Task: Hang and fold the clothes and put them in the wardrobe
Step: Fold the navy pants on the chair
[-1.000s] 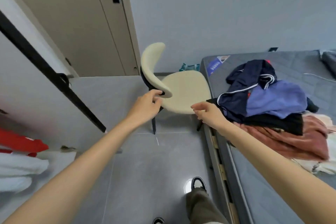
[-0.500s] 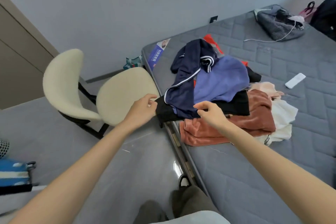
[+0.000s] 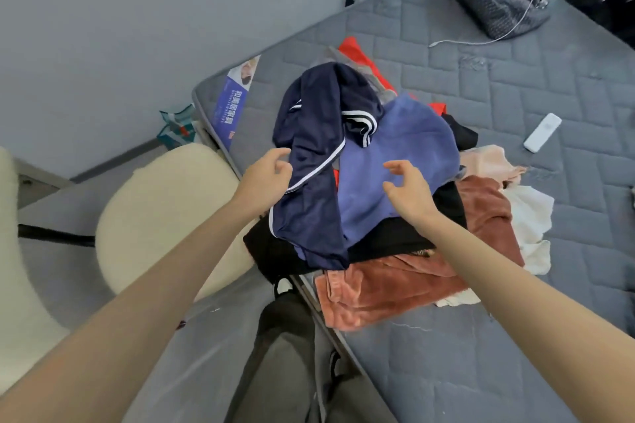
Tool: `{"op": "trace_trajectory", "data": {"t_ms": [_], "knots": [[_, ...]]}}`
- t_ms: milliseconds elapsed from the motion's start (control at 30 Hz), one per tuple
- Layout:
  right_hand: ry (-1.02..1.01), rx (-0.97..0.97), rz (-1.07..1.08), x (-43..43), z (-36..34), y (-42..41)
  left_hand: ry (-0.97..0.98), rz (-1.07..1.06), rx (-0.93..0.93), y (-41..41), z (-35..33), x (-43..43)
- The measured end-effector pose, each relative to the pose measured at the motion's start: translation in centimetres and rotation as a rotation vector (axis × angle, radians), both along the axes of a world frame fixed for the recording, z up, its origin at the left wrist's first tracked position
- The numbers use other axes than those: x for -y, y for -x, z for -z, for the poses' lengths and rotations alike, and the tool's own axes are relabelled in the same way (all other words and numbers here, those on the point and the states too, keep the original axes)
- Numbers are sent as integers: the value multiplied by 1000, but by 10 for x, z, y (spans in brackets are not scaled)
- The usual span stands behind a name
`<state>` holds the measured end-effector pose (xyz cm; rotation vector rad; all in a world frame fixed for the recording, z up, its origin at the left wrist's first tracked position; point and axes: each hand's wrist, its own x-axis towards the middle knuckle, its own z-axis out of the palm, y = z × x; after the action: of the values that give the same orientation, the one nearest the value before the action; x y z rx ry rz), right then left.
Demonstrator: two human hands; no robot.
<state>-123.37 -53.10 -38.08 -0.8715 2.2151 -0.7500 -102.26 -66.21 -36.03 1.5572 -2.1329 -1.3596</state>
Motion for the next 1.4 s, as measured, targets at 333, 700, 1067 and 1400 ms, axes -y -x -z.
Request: {"op": "trace_trajectory", "data": {"t_ms": [333, 700, 1067, 1400], "knots": [[-35, -16, 189, 137, 72, 55, -53, 162, -55, 80, 71, 128], [90, -29, 314, 193, 107, 64, -118, 141, -91, 71, 115, 174], [-72, 821, -64, 151, 30, 30, 144, 448, 39, 73, 106, 125], [-172, 297, -215, 116, 62, 27, -306, 35, -39, 29, 101, 111]]}}
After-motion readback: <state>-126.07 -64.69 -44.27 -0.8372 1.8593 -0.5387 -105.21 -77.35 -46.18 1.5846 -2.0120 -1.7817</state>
